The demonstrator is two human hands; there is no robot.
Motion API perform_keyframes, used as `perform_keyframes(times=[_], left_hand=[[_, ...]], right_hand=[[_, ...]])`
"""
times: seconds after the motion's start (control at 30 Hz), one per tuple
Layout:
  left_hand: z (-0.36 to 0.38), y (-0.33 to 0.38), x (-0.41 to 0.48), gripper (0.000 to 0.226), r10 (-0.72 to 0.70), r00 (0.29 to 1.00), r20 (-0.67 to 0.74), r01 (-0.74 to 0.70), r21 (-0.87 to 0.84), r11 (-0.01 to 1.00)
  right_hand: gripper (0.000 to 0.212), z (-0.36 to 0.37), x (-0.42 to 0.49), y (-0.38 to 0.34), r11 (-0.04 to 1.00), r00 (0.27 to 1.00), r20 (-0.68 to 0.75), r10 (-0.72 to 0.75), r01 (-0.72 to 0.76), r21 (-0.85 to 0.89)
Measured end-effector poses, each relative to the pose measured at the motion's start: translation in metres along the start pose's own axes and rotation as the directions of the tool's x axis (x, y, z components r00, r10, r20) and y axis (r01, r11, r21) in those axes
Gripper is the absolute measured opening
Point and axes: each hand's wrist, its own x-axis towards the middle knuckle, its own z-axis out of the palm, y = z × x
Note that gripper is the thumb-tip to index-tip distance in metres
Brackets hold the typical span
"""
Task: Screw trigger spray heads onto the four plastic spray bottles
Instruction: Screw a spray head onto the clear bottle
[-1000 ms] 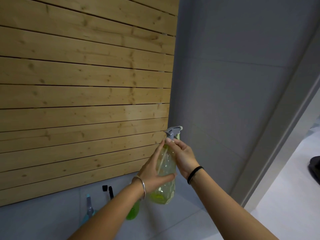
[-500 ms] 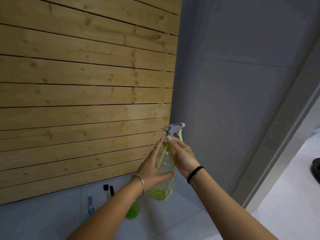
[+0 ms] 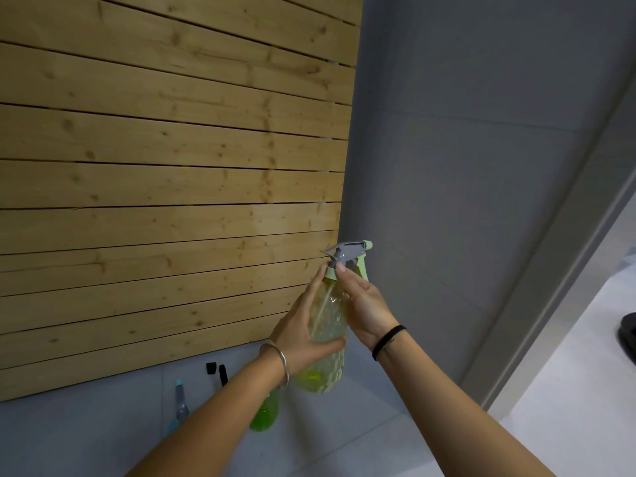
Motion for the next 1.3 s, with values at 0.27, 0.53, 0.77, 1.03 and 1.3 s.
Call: perform_keyframes(times=[0.27,0.53,0.77,1.03,1.3], left_hand=[[0.0,-0.001,-0.001,0.104,-0.009,1.0,0.002,0.009,0.009,1.0],[0.006,0.004,-0.001,0.125,-0.118,0.992,-0.053,0.122,0.085,0.989],[0.003,0.001,0.001,0.13,-0.183,0.982,-0.055,0.188,0.101,0.977],[-0.001,-0.009,0.006,0.086,-0.26,0.947,0.191,0.309,-0.312,0.898],[-0.004,-0.007,0.006,0.049,-0.284,0.945,0.165,0.324,-0.319,0.891]], right_hand=[[0.041,-0.001,-0.003,0.0,0.999,0.999,0.049,0.022,-0.02,-0.035],[0.038,0.006,0.0,0.004,0.995,0.979,-0.184,-0.09,0.079,-0.063],[0.037,-0.001,-0.002,0.001,0.991,1.0,-0.002,-0.013,0.013,-0.133],[0.025,-0.01,0.0,0.0,0.994,0.996,-0.064,-0.058,0.051,-0.101],[0.027,-0.01,-0.002,0.001,0.996,0.997,-0.05,-0.054,0.05,-0.074]])
